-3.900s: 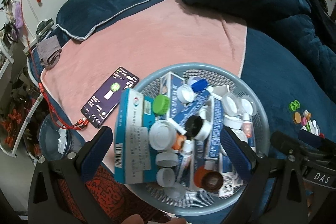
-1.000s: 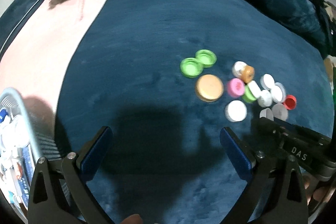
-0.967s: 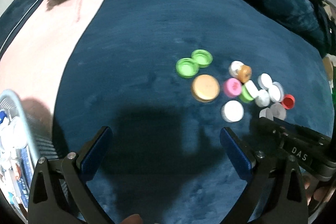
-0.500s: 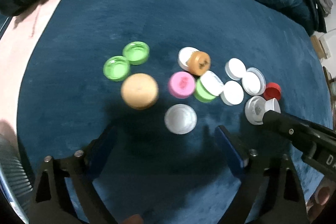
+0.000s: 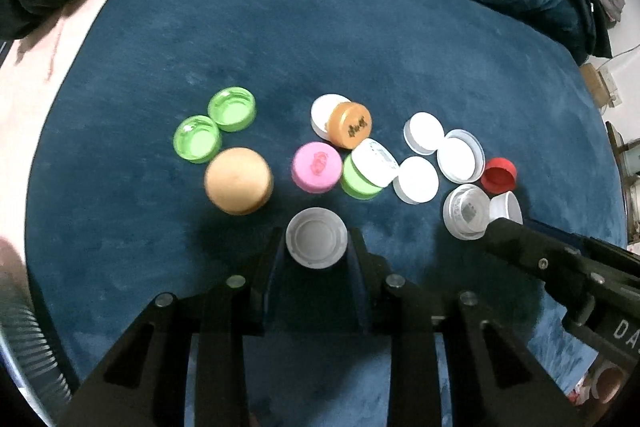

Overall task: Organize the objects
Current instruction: 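Grasp a white cap with the left gripper while the right gripper grasps a white cap, then carry both held white caps over the blue mesh basket, then open the left gripper over the basket while the right gripper releases its cap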

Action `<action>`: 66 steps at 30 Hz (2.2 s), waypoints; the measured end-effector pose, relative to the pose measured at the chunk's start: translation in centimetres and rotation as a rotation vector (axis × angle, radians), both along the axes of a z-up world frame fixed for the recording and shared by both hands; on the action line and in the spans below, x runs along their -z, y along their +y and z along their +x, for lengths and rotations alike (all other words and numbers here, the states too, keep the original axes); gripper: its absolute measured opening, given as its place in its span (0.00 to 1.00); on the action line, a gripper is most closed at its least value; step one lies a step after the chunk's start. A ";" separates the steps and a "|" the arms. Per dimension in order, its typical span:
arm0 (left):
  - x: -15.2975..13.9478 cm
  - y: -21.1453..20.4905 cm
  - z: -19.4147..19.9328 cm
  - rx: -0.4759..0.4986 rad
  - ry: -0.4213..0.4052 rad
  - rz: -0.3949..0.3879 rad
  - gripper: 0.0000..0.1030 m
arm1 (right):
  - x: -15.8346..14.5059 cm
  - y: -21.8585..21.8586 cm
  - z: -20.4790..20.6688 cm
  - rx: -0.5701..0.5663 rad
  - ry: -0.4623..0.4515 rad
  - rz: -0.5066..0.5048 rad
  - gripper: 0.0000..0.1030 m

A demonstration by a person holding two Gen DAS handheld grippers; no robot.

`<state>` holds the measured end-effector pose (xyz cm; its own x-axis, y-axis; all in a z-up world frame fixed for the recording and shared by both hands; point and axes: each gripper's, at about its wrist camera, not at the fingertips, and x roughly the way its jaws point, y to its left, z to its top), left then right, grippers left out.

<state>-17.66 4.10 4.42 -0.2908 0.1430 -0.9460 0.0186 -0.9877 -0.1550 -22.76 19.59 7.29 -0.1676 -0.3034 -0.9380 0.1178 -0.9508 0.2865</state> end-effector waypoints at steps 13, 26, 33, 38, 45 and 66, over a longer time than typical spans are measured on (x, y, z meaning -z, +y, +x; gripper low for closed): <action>-7.1 -6.9 5.8 -0.089 0.119 -0.049 0.30 | -3.8 -5.7 2.9 -0.107 0.066 -0.047 0.32; -12.4 -18.2 13.6 -0.317 0.217 -0.084 0.30 | -7.2 -18.3 8.9 -0.351 0.126 -0.118 0.32; -12.1 -27.0 18.7 -0.504 0.212 -0.077 0.30 | -7.7 -25.7 13.4 -0.511 0.137 -0.136 0.32; -11.7 -31.6 22.1 -0.598 0.216 -0.073 0.30 | -7.2 -30.1 16.0 -0.601 0.132 -0.133 0.32; -10.8 -35.3 24.6 -0.669 0.203 -0.060 0.30 | -6.6 -33.6 17.9 -0.652 0.107 -0.155 0.32; -10.7 -36.7 25.9 -0.664 0.175 -0.204 0.94 | -5.2 -36.2 19.9 -0.723 0.200 -0.018 1.00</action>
